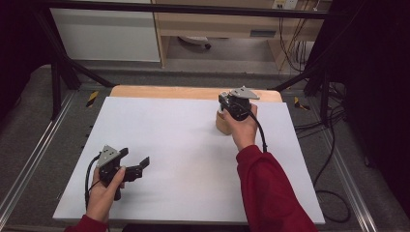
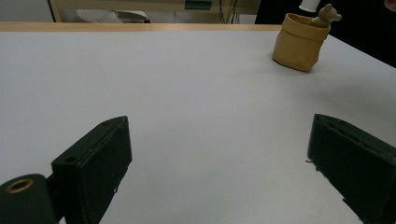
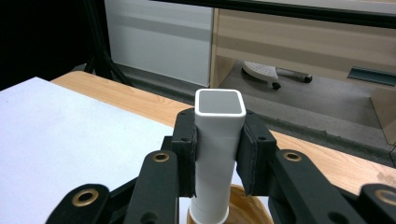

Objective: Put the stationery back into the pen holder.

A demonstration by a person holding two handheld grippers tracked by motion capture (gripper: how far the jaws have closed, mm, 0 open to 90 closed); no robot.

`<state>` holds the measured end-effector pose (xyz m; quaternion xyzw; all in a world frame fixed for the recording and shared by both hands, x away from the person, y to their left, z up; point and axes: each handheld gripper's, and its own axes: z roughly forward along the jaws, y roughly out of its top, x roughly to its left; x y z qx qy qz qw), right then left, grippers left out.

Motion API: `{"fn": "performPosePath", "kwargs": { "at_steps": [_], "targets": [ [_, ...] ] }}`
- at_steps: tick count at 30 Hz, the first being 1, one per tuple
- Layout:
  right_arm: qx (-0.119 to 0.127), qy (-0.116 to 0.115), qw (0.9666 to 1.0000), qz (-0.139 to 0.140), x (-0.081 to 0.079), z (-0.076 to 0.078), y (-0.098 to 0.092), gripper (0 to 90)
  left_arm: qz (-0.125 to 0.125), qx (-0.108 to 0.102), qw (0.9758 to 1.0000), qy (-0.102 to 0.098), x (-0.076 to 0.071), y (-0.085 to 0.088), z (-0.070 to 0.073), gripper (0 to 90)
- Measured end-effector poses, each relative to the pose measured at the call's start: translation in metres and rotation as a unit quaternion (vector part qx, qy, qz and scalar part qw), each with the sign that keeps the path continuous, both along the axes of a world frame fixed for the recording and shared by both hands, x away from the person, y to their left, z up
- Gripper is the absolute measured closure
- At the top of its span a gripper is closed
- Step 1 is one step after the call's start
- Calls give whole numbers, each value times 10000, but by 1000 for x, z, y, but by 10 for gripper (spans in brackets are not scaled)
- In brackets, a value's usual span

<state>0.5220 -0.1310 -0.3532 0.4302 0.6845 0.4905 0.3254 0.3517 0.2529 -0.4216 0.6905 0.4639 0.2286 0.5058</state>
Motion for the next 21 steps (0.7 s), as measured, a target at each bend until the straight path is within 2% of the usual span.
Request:
{"fn": "performPosePath", "kwargs": {
  "at_steps": [14, 21],
  "targets": [
    [-182, 51, 9998, -42, 4, -6, 0, 709, -14, 0, 10000, 0, 0, 0, 0, 66],
    [-423, 73, 9991, -35, 5, -11, 3, 710, -27, -1, 10000, 9, 0, 0, 0, 67]
  ]
}}
